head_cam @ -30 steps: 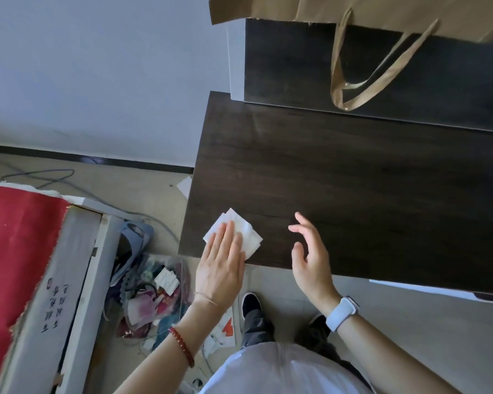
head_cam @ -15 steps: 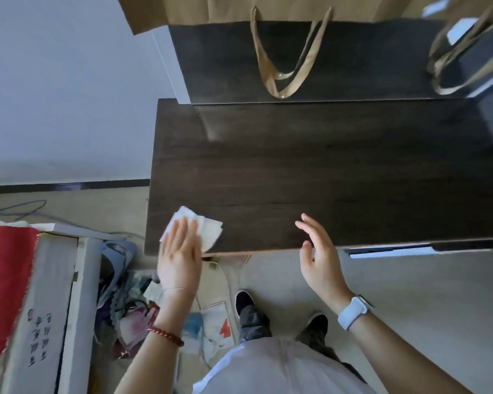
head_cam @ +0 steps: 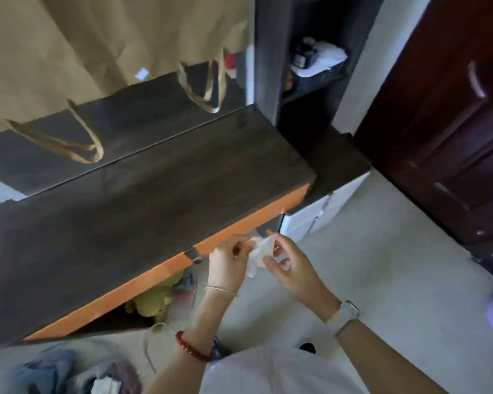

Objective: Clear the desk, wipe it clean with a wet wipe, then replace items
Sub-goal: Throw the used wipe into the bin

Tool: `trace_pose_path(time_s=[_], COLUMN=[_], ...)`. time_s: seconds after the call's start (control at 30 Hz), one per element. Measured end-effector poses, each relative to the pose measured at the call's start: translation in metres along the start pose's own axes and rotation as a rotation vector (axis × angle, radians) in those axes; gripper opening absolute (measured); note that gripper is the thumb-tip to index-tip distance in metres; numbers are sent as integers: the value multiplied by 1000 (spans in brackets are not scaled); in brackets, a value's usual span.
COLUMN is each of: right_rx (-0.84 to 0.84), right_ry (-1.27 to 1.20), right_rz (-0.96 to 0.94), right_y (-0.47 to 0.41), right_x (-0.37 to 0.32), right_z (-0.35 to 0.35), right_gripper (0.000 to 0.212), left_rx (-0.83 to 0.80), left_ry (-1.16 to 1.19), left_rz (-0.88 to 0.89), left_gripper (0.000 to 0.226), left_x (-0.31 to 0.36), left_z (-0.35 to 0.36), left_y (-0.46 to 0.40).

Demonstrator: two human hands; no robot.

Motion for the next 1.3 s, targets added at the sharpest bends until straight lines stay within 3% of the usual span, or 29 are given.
trace_pose_path(time_s=[0.13,0.27,0.5,0.57,0.63,0.73,0.9,1.03,1.1,1.2,1.3], right_rx=[314,628,1046,1122,1192,1237,1195,1040,1036,1186,1199], right_ry=[19,-59,-296,-359,-461,-560,-393,-335,-247,-192,-116], right_rz=[108,316,653,722,752,727,870,936,997,1056,1094], right_y=[47,106,203,218,226,228,237,257,270,288,299], right_x=[44,94,195,221,245,279,333,369,396,445,512], right_z=[-105,-195,-308,-341,-378,-439,-530,-588,-612,-654,-700], right_gripper=[9,24,17,9,17,46,21,14,10,10,12], left_rx=[-174,-488,-906,-1094,-1260,-1422,-1376,-1323,-1309,-1267,-1146], left_ry=[69,120,164,125,70,-74,-399,-481,-464,-557,-692], left_rz=[24,3,-292,-300,-293,-175,185,202,199,347,478], left_gripper=[26,25,6,18,22,31,9,27,9,44,53], left_x=[55,98,151,171,191,214,251,278,284,280,270], left_z=[115,226,400,449,499,576,693,771,805,860,919], left_y=[20,47,80,90,96,99,97,107,116,128,138])
Point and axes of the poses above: each hand's wrist, its own y-axis away from the middle knuckle, its own z-axis out of the palm, x = y × z, the point moved 2 cm from there along -y, towards the middle knuckle, and after that the axes turned 5 degrees about y, right-handed, at the moved point
